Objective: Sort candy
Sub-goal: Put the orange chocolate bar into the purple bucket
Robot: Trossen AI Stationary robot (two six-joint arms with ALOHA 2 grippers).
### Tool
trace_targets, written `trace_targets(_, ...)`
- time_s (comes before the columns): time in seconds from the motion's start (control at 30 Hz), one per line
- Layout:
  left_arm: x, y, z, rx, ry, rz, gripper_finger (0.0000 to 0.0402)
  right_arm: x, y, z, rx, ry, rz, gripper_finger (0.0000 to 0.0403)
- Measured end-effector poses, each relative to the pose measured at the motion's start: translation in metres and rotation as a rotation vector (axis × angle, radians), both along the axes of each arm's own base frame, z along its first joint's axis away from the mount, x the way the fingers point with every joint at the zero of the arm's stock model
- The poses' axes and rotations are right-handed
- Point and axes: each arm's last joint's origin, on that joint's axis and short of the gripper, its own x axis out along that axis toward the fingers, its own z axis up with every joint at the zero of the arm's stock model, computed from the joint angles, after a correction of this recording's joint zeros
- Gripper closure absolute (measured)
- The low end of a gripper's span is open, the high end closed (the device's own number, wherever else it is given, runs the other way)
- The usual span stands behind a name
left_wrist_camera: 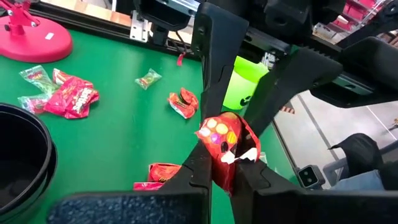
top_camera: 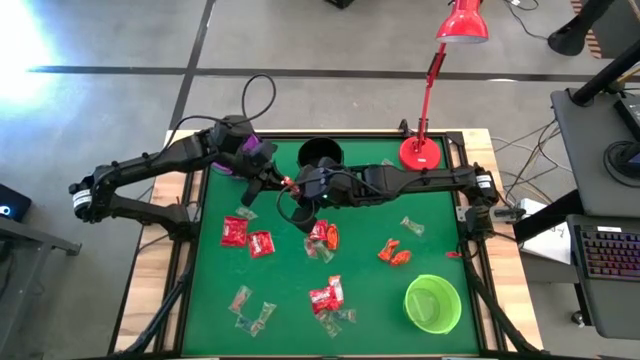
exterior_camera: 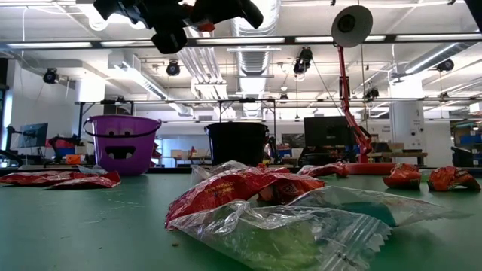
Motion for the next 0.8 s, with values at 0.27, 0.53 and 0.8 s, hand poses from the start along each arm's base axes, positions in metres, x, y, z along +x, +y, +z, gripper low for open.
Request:
trace_targets(0.27,-0.016,0.001,-0.004,0.096,0.114,0.115,0.0399,-0.009,-0.003,0.004,-0.002,0.041,-0.005,0.0256)
trace_targets(0.53,-0.041,0.006,-0.007,0.298,0.338,0.425,0.0400,-0.023,-0.006,0.003,0.007,0.150,-0.030,0.0247)
trace_targets(0.8,-0.062,0.010,-0.019,0.438,0.637,0.672,0.0400,-0.025,-0.010,0.003,-0.010,0.170,-0.021,0.0248)
